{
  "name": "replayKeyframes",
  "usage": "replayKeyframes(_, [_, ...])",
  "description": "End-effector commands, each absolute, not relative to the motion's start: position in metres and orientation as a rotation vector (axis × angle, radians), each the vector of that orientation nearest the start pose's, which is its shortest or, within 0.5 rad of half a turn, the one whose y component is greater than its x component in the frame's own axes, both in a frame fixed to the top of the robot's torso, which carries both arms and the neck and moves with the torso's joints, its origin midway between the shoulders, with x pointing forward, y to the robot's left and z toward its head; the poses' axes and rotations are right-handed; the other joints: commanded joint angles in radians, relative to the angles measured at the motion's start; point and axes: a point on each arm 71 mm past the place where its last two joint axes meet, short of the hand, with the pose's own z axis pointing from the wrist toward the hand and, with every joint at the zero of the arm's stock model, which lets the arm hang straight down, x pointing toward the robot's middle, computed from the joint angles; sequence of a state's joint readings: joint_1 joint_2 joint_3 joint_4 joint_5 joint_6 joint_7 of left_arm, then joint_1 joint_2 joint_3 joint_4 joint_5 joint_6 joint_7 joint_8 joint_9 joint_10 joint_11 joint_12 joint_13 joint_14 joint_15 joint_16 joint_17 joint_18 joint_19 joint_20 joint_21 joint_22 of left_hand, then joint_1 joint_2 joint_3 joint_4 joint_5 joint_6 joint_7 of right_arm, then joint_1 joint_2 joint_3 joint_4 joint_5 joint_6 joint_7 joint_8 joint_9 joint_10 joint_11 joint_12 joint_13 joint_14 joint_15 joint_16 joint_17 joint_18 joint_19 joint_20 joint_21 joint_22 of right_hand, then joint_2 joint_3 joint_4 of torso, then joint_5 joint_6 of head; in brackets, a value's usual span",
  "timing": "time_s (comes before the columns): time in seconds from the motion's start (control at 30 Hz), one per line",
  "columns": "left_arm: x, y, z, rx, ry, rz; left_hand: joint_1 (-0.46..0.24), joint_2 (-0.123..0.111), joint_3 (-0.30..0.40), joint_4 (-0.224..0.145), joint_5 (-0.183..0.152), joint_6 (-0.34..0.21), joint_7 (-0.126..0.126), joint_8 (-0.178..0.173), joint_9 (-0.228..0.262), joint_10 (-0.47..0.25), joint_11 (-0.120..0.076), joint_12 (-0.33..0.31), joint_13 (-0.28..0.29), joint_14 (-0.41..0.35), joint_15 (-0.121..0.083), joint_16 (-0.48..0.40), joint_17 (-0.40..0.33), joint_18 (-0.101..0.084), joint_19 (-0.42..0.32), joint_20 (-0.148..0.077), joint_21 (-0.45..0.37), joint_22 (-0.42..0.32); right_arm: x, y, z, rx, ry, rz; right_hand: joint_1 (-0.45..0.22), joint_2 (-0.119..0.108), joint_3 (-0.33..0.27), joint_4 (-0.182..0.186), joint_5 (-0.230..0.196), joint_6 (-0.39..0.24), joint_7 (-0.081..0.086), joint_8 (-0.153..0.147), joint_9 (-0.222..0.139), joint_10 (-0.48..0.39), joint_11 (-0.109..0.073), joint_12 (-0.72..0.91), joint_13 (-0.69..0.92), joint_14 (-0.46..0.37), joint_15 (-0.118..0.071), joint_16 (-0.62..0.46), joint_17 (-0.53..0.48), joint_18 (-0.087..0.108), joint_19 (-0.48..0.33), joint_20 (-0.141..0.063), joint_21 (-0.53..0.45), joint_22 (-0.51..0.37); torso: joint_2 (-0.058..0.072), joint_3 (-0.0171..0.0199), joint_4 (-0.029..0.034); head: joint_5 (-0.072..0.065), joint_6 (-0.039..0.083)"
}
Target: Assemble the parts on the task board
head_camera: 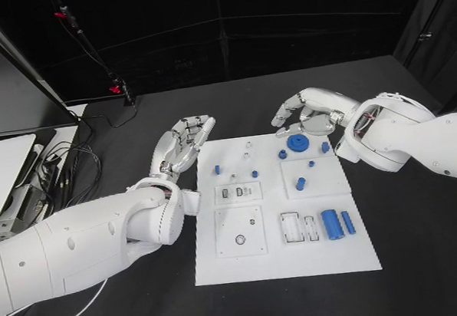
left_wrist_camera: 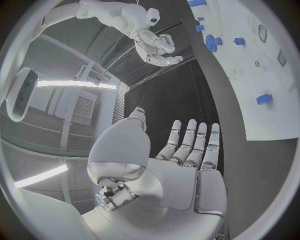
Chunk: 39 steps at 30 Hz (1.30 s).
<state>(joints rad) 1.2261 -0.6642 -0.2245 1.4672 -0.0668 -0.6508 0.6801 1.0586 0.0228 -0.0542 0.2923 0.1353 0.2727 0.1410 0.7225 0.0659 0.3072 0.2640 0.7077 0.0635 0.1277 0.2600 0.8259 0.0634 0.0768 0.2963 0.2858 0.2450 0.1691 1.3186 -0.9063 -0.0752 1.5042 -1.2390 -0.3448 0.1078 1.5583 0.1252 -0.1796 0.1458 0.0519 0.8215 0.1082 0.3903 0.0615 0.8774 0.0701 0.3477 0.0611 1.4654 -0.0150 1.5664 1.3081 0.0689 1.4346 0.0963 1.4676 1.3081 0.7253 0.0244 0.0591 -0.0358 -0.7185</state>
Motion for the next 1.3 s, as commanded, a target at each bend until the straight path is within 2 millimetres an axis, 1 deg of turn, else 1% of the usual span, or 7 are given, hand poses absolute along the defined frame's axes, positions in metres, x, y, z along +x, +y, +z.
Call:
replayKeyframes(0.03, [0.469, 0.150, -0.189, -0.608, 1.004, -1.561, -0.002, 0.009, -0.006, 0.000, 0.004, 0.007, 0.156, -0.003, 0.000, 0.005, 0.002, -0.003, 0.001, 0.004, 0.001, 0.000, 0.001, 0.020, 0.007, 0.003, 0.003, 0.001, 0.502, -0.229, -0.138, -0.241, 1.582, 0.606, 0.031, -0.008, -0.001, 0.020, -0.007, 0.029, 0.003, -0.047, 0.002, 0.027, 0.002, -0.044, 0.000, 0.105, -0.006, 0.004, 0.263, -0.019, 0.002, -0.008, 0.010, 0.035, -0.003, 0.0009, 0.0023, -0.002, -0.001])
replayKeyframes(0.1, [0.469, 0.151, -0.190, -0.609, 1.005, -1.560, -0.001, 0.009, -0.006, 0.000, 0.004, 0.007, 0.156, -0.003, 0.000, 0.005, 0.001, -0.003, 0.001, 0.004, 0.000, 0.000, 0.001, 0.020, 0.006, 0.003, 0.003, 0.001, 0.505, -0.227, -0.140, -0.261, 1.599, 0.569, 0.040, -0.016, -0.003, 0.020, -0.005, 0.031, 0.001, -0.059, 0.002, 0.030, 0.000, -0.055, 0.000, 0.105, -0.004, 0.004, 0.263, -0.019, 0.002, -0.007, 0.011, 0.038, -0.003, 0.0002, 0.0003, 0.000, -0.001])
replayKeyframes(0.27, [0.469, 0.151, -0.191, -0.611, 1.006, -1.559, -0.001, 0.009, -0.006, 0.000, 0.004, 0.007, 0.156, -0.003, 0.000, 0.005, 0.001, -0.003, 0.001, 0.004, 0.000, 0.000, 0.001, 0.020, 0.006, 0.003, 0.003, 0.001, 0.508, -0.222, -0.146, -0.309, 1.636, 0.491, 0.050, -0.027, -0.006, 0.027, -0.005, 0.035, 0.001, -0.083, 0.002, 0.038, 0.001, -0.074, 0.000, 0.105, -0.002, 0.004, 0.263, -0.020, 0.002, -0.005, 0.013, 0.041, -0.003, 0.0011, 0.0033, -0.003, -0.001])
replayKeyframes(0.47, [0.469, 0.151, -0.193, -0.615, 1.010, -1.557, -0.001, 0.011, -0.006, 0.001, 0.005, 0.008, 0.156, -0.003, 0.000, 0.005, 0.001, -0.003, 0.001, 0.004, 0.000, 0.000, 0.001, 0.020, 0.007, 0.003, 0.003, 0.001, 0.513, -0.218, -0.151, -0.336, 1.669, 0.422, 0.070, -0.027, 0.000, 0.034, -0.005, 0.042, 0.003, -0.110, 0.002, 0.044, 0.001, -0.100, 0.000, 0.105, 0.002, 0.004, 0.263, -0.018, -0.005, -0.002, 0.011, 0.036, -0.005, -0.0011, -0.0002, 0.004, -0.005])
replayKeyframes(0.63, [0.469, 0.151, -0.194, -0.617, 1.013, -1.557, -0.001, 0.011, -0.006, 0.001, 0.005, 0.008, 0.156, -0.003, 0.000, 0.005, 0.001, -0.003, 0.001, 0.004, 0.000, 0.000, 0.001, 0.020, 0.005, 0.003, 0.002, 0.000, 0.516, -0.216, -0.155, -0.354, 1.688, 0.391, 0.071, -0.032, -0.001, 0.039, -0.005, 0.048, 0.005, -0.118, 0.003, 0.047, 0.001, -0.109, 0.000, 0.105, 0.007, 0.004, 0.263, -0.016, -0.012, -0.001, 0.007, 0.028, -0.006, -0.0005, 0.0022, 0.000, -0.007])
replayKeyframes(0.97, [0.469, 0.151, -0.194, -0.619, 1.015, -1.554, -0.001, 0.013, -0.007, 0.001, 0.006, 0.008, 0.156, -0.003, 0.000, 0.005, 0.001, -0.003, 0.001, 0.004, 0.000, 0.000, 0.001, 0.020, 0.005, 0.003, 0.003, 0.000, 0.520, -0.210, -0.164, -0.370, 1.739, 0.353, 0.081, -0.034, 0.001, 0.045, -0.005, 0.062, 0.005, -0.129, 0.004, 0.061, 0.002, -0.119, 0.001, 0.105, 0.012, 0.004, 0.263, -0.016, -0.013, 0.002, 0.007, 0.028, -0.008, -0.0014, 0.0005, 0.001, -0.013])
replayKeyframes(1.3, [0.469, 0.150, -0.195, -0.621, 1.018, -1.557, -0.001, 0.013, -0.007, 0.001, 0.006, 0.008, 0.156, -0.003, 0.000, 0.005, 0.001, -0.003, 0.001, 0.004, 0.000, 0.000, 0.001, 0.020, 0.005, 0.003, 0.002, 0.000, 0.524, -0.205, -0.174, -0.375, 1.768, 0.305, 0.092, -0.033, 0.006, 0.049, -0.005, 0.073, 0.007, -0.141, 0.004, 0.074, 0.004, -0.131, 0.001, 0.105, 0.018, 0.004, 0.263, -0.016, -0.015, 0.006, 0.006, 0.027, -0.009, -0.0011, 0.0015, 0.001, -0.017])
